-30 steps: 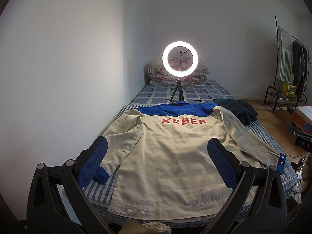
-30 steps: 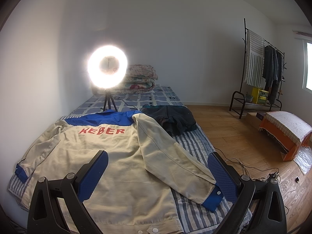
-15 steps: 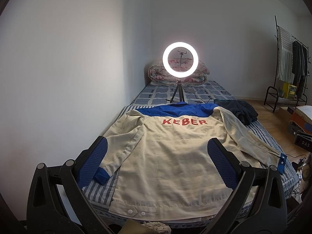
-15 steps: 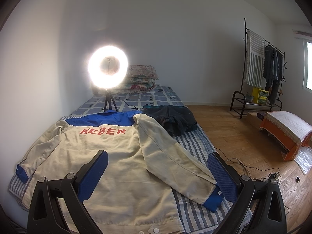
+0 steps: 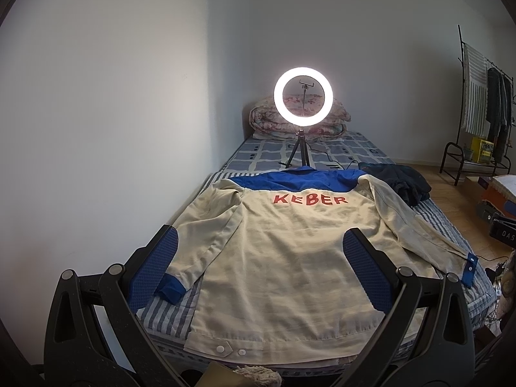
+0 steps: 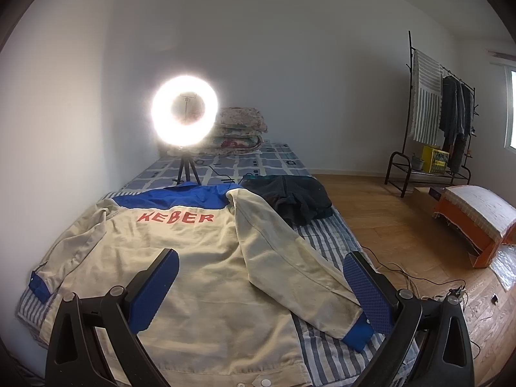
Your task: Fold large clothes
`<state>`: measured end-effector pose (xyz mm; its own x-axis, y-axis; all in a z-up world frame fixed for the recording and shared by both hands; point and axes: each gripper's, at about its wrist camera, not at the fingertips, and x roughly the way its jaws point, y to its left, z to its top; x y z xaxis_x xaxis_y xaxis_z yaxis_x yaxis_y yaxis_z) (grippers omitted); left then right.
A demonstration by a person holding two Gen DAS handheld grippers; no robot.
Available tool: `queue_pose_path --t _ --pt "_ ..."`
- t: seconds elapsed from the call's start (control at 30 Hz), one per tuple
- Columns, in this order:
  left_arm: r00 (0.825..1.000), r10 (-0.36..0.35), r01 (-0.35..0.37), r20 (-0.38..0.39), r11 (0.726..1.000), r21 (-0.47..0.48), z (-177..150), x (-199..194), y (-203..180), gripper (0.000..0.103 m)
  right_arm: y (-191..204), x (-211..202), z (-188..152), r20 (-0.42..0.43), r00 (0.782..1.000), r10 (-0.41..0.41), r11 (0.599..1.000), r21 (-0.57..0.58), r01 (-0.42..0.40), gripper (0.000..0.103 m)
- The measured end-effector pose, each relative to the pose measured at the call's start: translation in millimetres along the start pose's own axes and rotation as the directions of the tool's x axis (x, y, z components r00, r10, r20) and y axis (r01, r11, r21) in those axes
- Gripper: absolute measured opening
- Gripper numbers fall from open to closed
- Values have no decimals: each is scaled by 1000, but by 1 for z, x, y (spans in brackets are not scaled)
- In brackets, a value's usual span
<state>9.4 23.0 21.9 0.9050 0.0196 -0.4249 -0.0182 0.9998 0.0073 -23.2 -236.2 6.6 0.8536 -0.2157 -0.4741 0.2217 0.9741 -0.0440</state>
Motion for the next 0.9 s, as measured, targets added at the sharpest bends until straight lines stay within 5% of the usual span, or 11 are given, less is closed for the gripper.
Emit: queue_pose_path --t 0.63,0.9 --pt "996 89 -90 -17 995 -32 -38 4 51 103 45 11 3 47 992 116 993 -10 -115 103" --pt "989 141 -141 -35 990 -21 -69 3 79 102 97 22 5 61 956 287 953 -121 -279 103"
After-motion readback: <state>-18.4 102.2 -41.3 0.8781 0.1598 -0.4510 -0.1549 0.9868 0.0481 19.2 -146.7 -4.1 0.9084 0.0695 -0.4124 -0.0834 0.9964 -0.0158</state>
